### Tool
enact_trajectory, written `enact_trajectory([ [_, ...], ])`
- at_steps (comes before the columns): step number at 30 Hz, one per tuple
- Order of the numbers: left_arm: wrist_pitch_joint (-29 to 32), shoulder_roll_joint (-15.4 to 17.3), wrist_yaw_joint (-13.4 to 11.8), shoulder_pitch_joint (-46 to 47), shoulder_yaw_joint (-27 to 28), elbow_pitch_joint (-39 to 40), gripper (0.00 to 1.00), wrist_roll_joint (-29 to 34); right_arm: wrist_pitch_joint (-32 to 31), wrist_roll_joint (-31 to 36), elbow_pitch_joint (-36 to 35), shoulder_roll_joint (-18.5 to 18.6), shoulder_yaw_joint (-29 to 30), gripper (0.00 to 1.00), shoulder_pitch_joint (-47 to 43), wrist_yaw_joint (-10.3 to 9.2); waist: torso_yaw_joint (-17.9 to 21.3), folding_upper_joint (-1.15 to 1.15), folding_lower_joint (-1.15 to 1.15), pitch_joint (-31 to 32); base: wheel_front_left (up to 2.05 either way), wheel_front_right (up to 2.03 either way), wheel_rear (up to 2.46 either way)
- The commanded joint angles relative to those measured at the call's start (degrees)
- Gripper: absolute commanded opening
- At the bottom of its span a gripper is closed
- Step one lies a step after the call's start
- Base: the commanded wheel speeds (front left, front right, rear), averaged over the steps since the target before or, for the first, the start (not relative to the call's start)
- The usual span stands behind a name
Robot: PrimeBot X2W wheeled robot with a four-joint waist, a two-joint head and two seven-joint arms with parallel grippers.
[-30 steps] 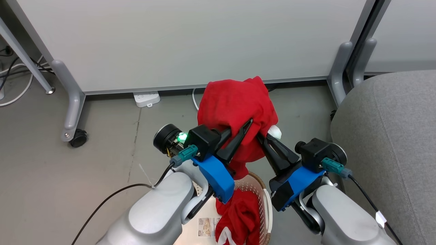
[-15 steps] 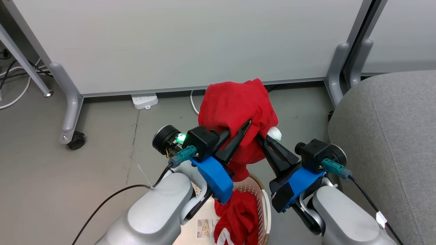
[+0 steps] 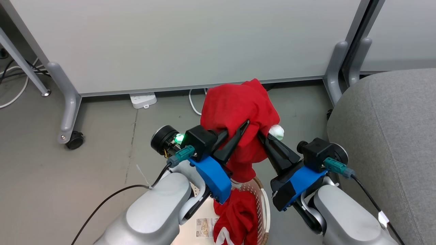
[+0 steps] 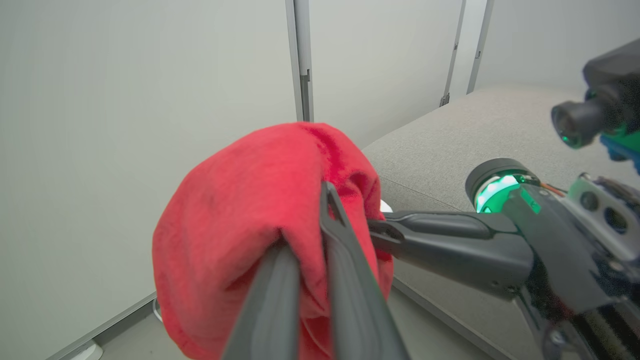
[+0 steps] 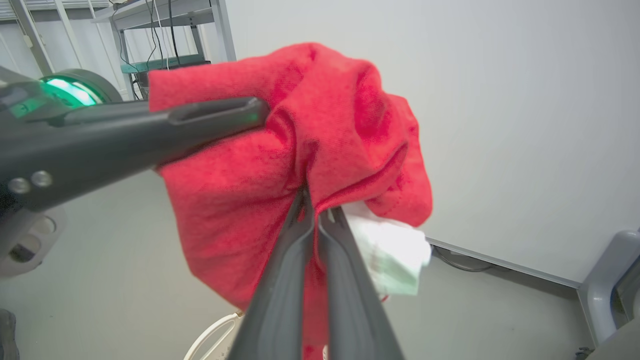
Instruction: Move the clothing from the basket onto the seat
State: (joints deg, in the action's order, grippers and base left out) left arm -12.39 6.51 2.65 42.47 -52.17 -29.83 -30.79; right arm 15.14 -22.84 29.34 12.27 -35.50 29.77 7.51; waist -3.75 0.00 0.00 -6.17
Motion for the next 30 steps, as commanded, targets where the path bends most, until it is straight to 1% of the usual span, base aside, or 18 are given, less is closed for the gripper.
enact_trajectory([
  [1, -0.3, 0.2, -0.1, 0.8, -0.1, -0.1, 0.0, -0.1, 0.0, -0.2, -0.3, 0.1, 0.2, 0.0, -0.4, -0.03, 0.0, 0.0, 0.0, 0.0, 0.0, 0.0, 0.0],
  [2, -0.2, 0.2, -0.3, 0.8, -0.1, -0.2, 0.0, -0.3, 0.0, -0.1, -0.4, 0.1, 0.2, 0.0, -0.4, -0.03, 0.0, 0.0, 0.0, -0.1, 0.0, 0.0, 0.0],
  [3, -0.2, 0.2, -0.5, 0.7, 0.0, -0.2, 0.25, -0.4, 0.0, -0.1, -0.5, 0.1, 0.3, 0.0, -0.4, -0.03, 0.0, 0.0, 0.0, -0.2, 0.0, 0.0, 0.0],
  [4, -0.2, 0.2, -0.6, 0.8, 0.0, -0.3, 1.0, -0.3, 0.0, 0.0, -0.6, 0.1, 0.4, 0.0, -0.5, -0.04, 0.0, 0.0, 0.0, -0.2, 0.0, 0.0, 0.0],
  [19, -0.1, 1.1, -1.2, 0.9, -0.1, -0.7, 1.0, -1.0, 0.0, 0.7, -2.3, 0.3, 3.9, 0.0, -0.8, -0.04, 0.8, 0.0, 0.0, -1.9, 0.0, 0.0, 0.0],
  [24, -0.2, 1.5, -1.6, 1.1, 0.0, -0.4, 1.0, -1.0, 0.0, 1.2, -2.8, 0.3, 5.2, 0.0, -1.2, -0.04, 1.9, 0.0, 0.0, -2.6, 0.0, 0.0, 0.0],
  [30, -0.2, 1.7, -1.9, 1.4, -0.3, 0.1, 1.0, -0.9, 0.0, 1.9, -3.6, 0.5, 7.6, 0.0, -0.8, -0.04, 4.3, 0.0, 0.0, -3.8, 0.0, 0.0, 0.0],
])
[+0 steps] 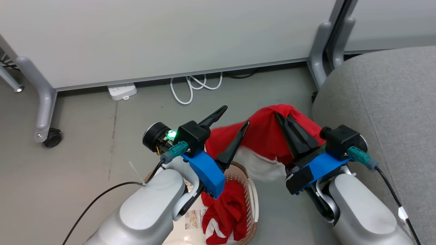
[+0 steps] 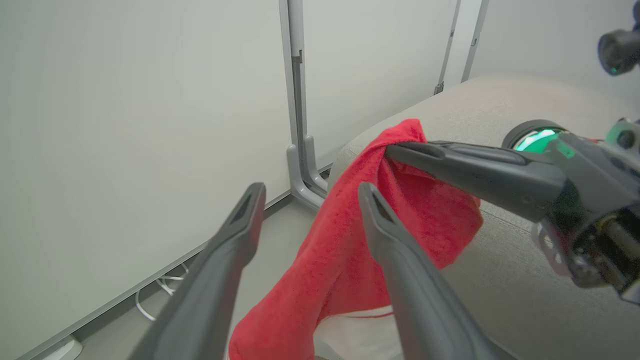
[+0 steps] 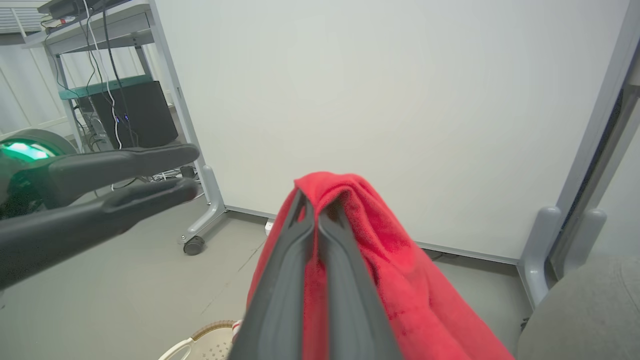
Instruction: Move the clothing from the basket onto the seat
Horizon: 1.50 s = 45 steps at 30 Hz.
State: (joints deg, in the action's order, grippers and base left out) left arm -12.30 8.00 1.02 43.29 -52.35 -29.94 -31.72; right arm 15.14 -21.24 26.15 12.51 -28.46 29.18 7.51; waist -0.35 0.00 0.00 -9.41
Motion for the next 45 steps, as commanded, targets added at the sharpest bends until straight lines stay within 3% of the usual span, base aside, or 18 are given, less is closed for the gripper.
enact_trajectory([
  [1, -0.3, 0.3, -0.2, 0.6, -0.2, 0.2, 1.0, 0.1, 0.0, 0.5, -0.6, 0.3, 1.0, 0.0, -0.2, -0.04, 1.4, 0.0, 0.0, -0.8, 0.0, 0.0, 0.0],
  [30, 1.1, 0.0, 0.4, 2.3, -3.9, 0.8, 1.0, 1.4, 0.0, 4.1, -7.4, -0.9, 17.7, 0.0, -6.1, -0.04, 17.7, 0.0, 0.0, -5.5, 0.0, 0.0, 0.0],
  [45, 0.9, -0.7, 0.5, 2.8, -5.3, 0.4, 1.0, 1.4, 0.0, 4.6, -8.8, -2.1, 22.0, 0.0, -9.4, -0.04, 19.5, 0.0, 0.0, -7.1, 0.0, 0.0, 0.0],
])
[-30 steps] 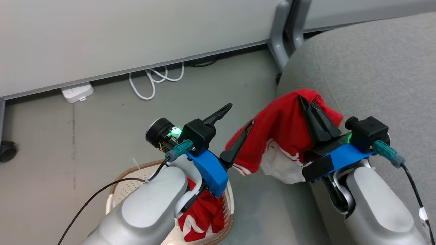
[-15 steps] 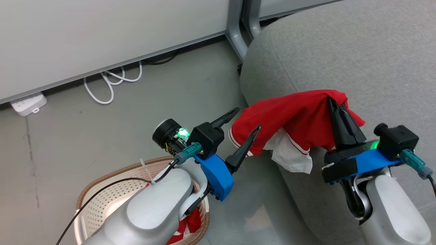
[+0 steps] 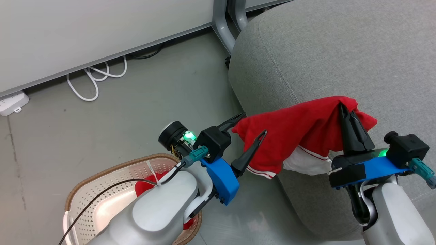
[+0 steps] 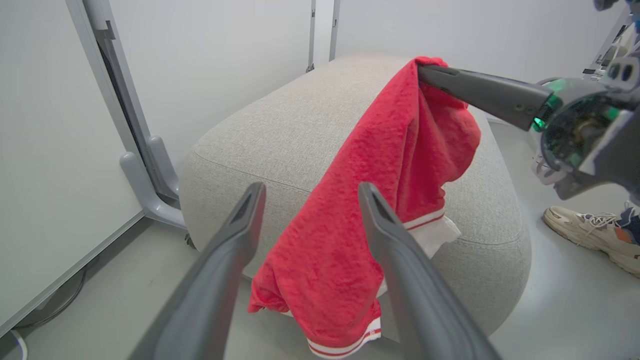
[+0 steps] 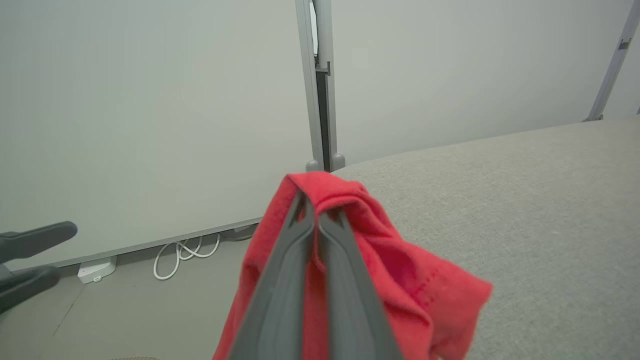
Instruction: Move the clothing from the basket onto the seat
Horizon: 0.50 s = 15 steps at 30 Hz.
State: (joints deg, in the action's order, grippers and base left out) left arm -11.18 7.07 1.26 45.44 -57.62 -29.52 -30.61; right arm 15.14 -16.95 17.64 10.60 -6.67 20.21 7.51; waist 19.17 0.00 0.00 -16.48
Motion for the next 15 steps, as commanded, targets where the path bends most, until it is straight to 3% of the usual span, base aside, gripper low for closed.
enact_trajectory([
  [1, -0.2, 0.2, 0.3, 0.8, -0.1, -0.1, 1.0, 0.2, 0.0, 0.2, -0.3, -0.3, 0.3, 0.0, -0.2, -0.04, -0.1, 0.0, 0.0, -0.1, 0.0, 0.0, 0.0],
  [7, -0.2, 0.8, 0.1, 1.8, 0.1, 0.0, 1.0, 0.4, 0.0, 0.6, -2.3, 0.0, 1.2, 0.0, 3.3, -0.04, -0.5, 0.0, 0.0, -1.5, 0.0, 0.0, 0.0],
  [15, 0.9, 2.1, -0.8, 4.2, 0.2, 1.6, 1.0, 1.1, 0.0, 1.4, -7.1, 4.3, 7.0, 0.0, 13.0, -0.04, -0.9, 0.0, 0.0, -6.9, 0.0, 0.0, 0.0],
])
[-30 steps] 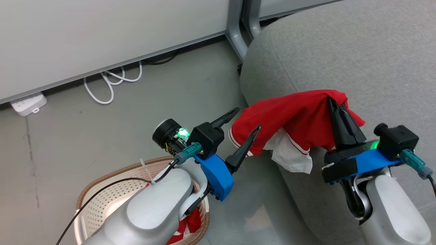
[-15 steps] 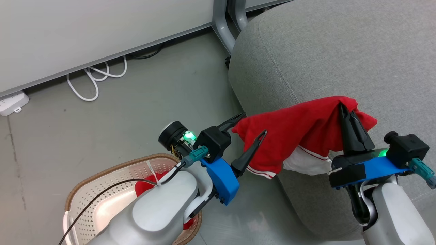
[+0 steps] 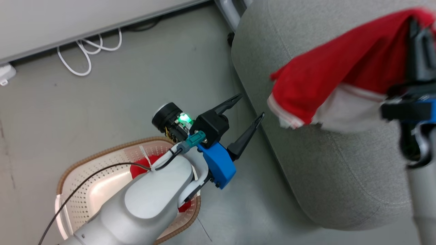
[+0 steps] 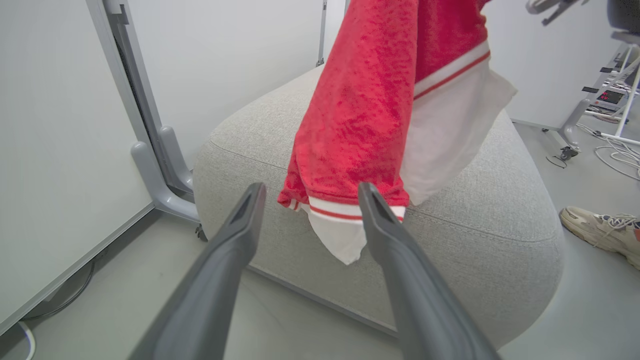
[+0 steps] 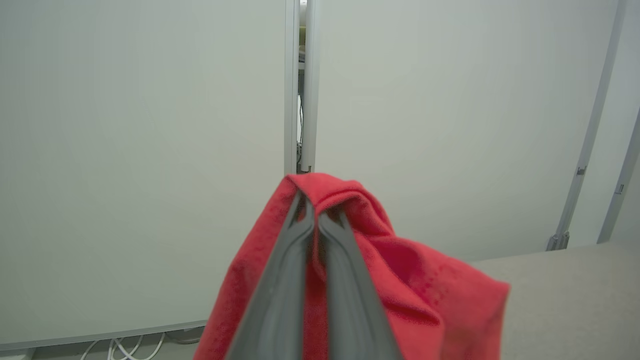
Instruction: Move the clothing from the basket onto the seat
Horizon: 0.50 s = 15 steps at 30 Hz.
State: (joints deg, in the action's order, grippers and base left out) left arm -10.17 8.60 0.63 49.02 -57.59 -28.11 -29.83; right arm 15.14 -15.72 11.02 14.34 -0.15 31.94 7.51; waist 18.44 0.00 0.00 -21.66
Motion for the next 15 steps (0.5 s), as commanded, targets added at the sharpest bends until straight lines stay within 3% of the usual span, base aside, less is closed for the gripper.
enact_trajectory([
  [1, 0.2, 0.8, -0.3, 1.1, 0.2, 0.5, 1.0, 0.4, 0.0, 0.3, -1.2, 1.5, 1.7, 0.0, 2.8, -0.04, -0.3, 0.0, 0.0, -2.8, 0.0, 0.0, 0.0],
  [10, 2.9, 3.8, -1.2, 6.0, 0.4, 4.1, 1.0, 2.5, 0.0, 0.8, -4.9, 10.2, 16.8, 0.0, 13.2, -0.04, -0.8, 0.0, 0.0, -13.2, 0.0, 0.0, 0.0],
  [15, 4.0, 5.5, -1.7, 8.4, 0.8, 6.3, 1.0, 3.5, 0.0, 0.3, -1.5, 15.2, 23.2, 0.0, 16.0, -0.04, -0.6, 0.0, 0.0, -17.6, 0.0, 0.0, 0.0],
])
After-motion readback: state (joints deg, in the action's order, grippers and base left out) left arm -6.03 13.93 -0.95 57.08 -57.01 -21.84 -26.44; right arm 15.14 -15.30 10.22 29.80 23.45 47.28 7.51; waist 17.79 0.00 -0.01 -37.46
